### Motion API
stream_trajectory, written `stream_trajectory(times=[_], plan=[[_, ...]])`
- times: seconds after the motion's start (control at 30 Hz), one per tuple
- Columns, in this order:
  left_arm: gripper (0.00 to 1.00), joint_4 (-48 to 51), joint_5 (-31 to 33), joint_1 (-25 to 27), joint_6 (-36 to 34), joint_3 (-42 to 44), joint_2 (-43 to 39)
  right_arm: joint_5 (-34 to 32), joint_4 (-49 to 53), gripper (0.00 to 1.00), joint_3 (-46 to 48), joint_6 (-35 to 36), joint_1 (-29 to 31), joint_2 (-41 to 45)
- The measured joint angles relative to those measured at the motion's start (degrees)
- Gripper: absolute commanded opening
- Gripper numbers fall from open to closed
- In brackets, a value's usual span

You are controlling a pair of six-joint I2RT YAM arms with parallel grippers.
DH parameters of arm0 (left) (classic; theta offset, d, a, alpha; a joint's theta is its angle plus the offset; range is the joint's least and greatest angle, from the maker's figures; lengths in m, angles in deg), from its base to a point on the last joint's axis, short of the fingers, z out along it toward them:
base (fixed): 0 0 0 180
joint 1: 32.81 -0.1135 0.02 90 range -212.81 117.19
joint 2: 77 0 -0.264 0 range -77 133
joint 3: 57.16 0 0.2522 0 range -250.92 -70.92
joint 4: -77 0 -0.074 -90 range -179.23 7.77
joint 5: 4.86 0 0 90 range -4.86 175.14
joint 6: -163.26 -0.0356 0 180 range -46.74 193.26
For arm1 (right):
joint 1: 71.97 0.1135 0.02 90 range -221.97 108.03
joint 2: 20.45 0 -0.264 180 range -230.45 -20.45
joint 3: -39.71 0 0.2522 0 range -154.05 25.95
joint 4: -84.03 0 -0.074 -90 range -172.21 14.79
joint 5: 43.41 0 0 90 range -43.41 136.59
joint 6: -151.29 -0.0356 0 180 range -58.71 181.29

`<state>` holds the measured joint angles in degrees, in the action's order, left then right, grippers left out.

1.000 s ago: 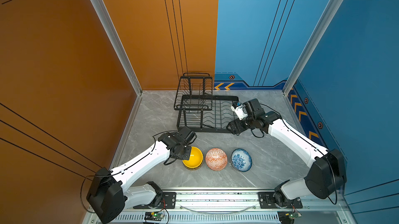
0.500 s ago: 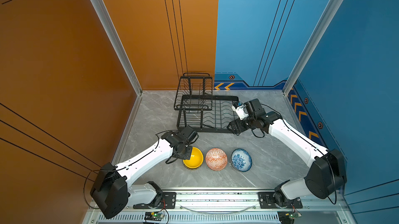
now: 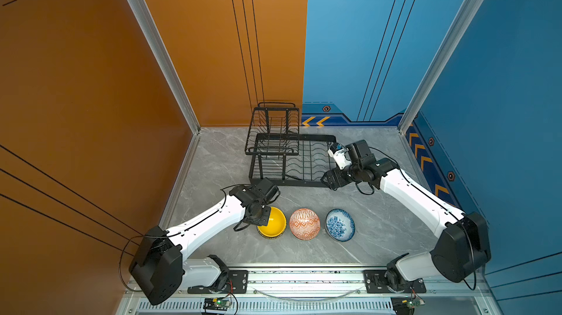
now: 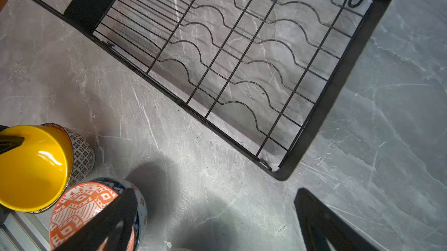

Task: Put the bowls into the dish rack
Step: 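Grasp the rim of the yellow bowl with the left gripper, then lift the yellow bowl with the left gripper toward the right gripper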

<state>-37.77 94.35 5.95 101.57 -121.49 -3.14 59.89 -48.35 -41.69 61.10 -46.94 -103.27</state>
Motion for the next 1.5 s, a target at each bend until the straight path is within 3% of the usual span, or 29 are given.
stream_trajectory(times=[0.27, 0.8, 1.0, 1.5], plan=[[0.05, -0.4, 0.3, 0.1, 0.0, 0.0, -0.2, 0.1, 0.0, 1.0, 0.1, 0.0, -0.3, 1.2], [0.0, 0.8, 1.6, -0.1, -0.7, -2.9, -3.1, 0.2, 0.0, 1.0, 1.6, -0.2, -0.5, 3.9], [0.0, 0.1, 4.9, -0.3, -1.5, -5.7, -6.6, 1.7, -1.0, 1.0, 2.2, -1.2, -0.6, 5.6], [0.0, -19.1, 6.4, 0.2, -3.6, -8.0, -6.5, 8.8, -10.1, 0.99, 2.9, -11.8, 1.5, 7.8]])
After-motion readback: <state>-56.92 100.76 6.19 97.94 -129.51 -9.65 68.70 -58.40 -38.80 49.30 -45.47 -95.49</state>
